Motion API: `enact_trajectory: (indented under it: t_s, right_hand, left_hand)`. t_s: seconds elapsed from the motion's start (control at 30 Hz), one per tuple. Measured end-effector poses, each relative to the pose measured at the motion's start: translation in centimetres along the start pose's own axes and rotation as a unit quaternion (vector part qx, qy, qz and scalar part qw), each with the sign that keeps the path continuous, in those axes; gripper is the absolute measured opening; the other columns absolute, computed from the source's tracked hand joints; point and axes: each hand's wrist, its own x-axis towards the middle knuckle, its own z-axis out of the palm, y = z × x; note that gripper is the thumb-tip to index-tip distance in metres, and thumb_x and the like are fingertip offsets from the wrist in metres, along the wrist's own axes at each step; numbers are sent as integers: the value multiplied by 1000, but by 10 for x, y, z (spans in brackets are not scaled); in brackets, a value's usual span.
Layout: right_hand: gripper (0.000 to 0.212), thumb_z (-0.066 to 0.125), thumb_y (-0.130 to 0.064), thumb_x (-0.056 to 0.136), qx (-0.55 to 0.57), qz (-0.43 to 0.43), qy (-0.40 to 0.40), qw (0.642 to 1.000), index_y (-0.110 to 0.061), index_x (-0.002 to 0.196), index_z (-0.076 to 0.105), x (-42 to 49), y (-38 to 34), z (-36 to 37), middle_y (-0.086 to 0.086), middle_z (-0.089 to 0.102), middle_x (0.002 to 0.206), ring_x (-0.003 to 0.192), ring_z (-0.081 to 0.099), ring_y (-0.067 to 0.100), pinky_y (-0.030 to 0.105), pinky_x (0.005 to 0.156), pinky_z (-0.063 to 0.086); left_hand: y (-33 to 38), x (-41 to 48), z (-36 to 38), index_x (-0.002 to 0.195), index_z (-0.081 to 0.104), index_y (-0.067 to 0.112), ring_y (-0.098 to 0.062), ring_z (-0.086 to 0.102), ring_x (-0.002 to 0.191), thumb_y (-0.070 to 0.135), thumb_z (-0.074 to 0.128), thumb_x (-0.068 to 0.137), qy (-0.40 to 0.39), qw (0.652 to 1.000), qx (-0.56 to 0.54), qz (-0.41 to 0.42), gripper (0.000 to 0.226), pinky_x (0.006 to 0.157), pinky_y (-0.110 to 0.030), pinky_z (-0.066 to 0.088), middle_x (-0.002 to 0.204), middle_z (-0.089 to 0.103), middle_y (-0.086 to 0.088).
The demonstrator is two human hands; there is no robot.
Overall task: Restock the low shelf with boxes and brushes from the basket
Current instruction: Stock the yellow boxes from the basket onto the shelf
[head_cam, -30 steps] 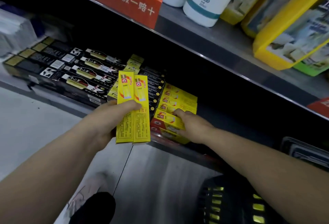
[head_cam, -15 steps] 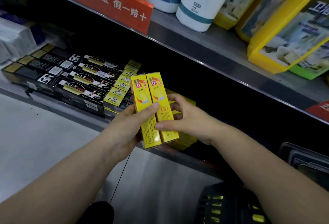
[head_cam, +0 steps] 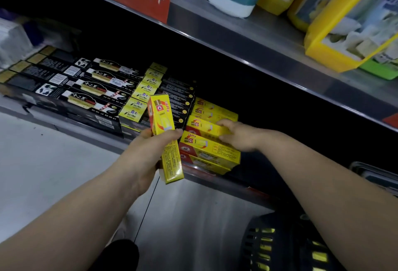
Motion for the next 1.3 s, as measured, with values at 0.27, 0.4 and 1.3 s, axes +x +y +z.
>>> enact_trajectory:
  t_s: [0.27,0.4,1.3]
  right_hand:
    - [109,78,-46,69,-85,-14,-51,995,-29,148,4,-4,0,5,10,22,152,133,37,27,34,105,39]
    - [108,80,-37,70,-84,-25,-36,996,-24,149,7,-4,-1,8,10,30,149,130,40,28,33,101,42]
    - [56,51,-30,95,16,-9,44,999,-26,146,28,1,13,-6,13,40,137,118,49,27,28,92,41]
  left_hand:
    - [-1,1,2,100,63,15,-7,66,60,26,70,79,-16,1000,21,4,25,62,-28,44,57,68,10]
    - [0,-1,5,97,64,15,-3,67,56,28,70,77,-31,999,45,5,25,61,-27,47,65,72,7]
    - [-29,46,34,145,30,11,-20,33,139,24,56,90,-36,446,792,415,62,110,-34,24,153,31,-9]
